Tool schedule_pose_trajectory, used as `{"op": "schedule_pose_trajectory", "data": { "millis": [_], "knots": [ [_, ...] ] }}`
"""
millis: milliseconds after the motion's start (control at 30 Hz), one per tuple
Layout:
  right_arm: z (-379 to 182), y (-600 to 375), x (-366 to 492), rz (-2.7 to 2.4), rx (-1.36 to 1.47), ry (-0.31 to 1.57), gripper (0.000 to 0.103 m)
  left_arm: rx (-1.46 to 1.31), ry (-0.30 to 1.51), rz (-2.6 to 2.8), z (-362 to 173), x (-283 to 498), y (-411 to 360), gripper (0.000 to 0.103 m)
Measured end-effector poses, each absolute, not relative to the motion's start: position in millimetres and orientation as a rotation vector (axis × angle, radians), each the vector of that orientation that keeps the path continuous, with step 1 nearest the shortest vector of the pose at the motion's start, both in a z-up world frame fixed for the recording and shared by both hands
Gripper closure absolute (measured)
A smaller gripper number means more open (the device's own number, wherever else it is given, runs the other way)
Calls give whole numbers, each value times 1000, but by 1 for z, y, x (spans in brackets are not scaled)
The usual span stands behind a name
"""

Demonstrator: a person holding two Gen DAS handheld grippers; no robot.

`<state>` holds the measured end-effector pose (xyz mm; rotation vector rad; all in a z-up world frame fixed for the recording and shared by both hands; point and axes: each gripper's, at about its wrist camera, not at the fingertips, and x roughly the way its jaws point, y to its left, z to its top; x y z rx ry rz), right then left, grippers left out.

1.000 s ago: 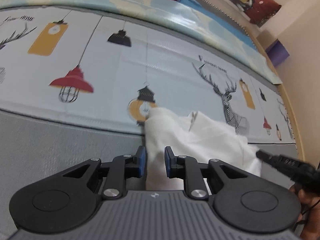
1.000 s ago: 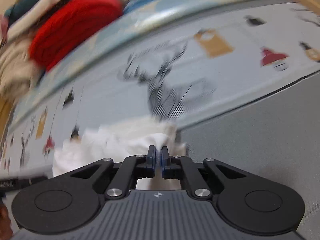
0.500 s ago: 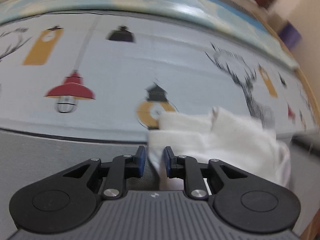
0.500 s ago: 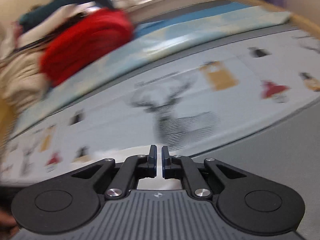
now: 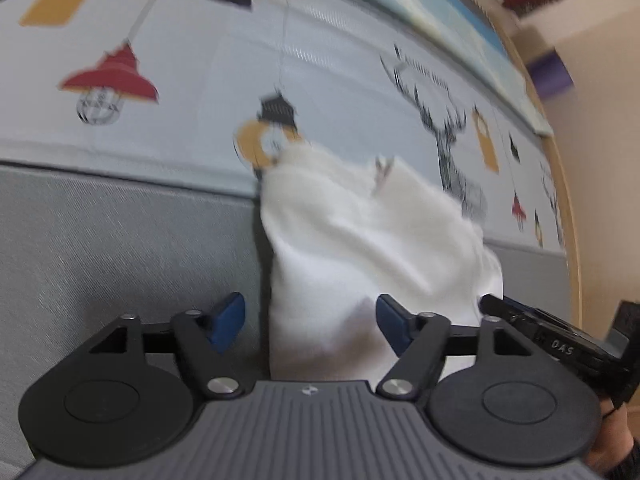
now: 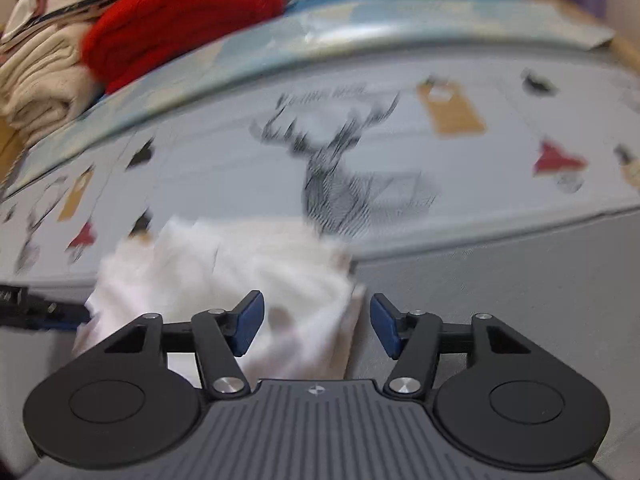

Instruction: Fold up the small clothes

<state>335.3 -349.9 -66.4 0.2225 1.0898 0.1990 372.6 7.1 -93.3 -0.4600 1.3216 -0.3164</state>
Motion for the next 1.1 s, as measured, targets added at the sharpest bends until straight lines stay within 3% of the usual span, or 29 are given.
{"op": "schedule_pose_trajectory", "data": {
  "millis": [100, 167, 233, 400, 433, 467, 667, 833, 1100],
  "knots": [
    [-78, -355, 328, 246, 245, 1165, 36, -428, 1368, -344, -108, 370, -2, 25],
    [-84, -364, 325, 255, 315, 1205, 25, -434, 1370, -363, -114, 368, -6, 25],
    [-92, -369, 323, 259, 364, 1249, 24, -441, 1364, -367, -116, 369, -9, 27],
    [-94, -358, 321, 287, 365, 1254, 19, -382, 1325, -378, -111, 368, -15, 56],
    [-93, -353, 321, 302, 355, 1251, 25, -363, 1312, -386, -106, 368, -14, 64],
    [-91, -348, 323, 326, 352, 1249, 42, -351, 1294, -395, -101, 367, -14, 68],
    [-80, -314, 339, 362, 416, 1187, 72, -272, 1139, -288, -60, 366, 27, 70],
    [-71, -261, 349, 437, 404, 1122, 76, -196, 1107, -154, -57, 368, 69, 63],
    [-58, -238, 356, 348, 312, 1090, 73, -212, 1064, -164, -38, 352, 112, 64]
  ]
}}
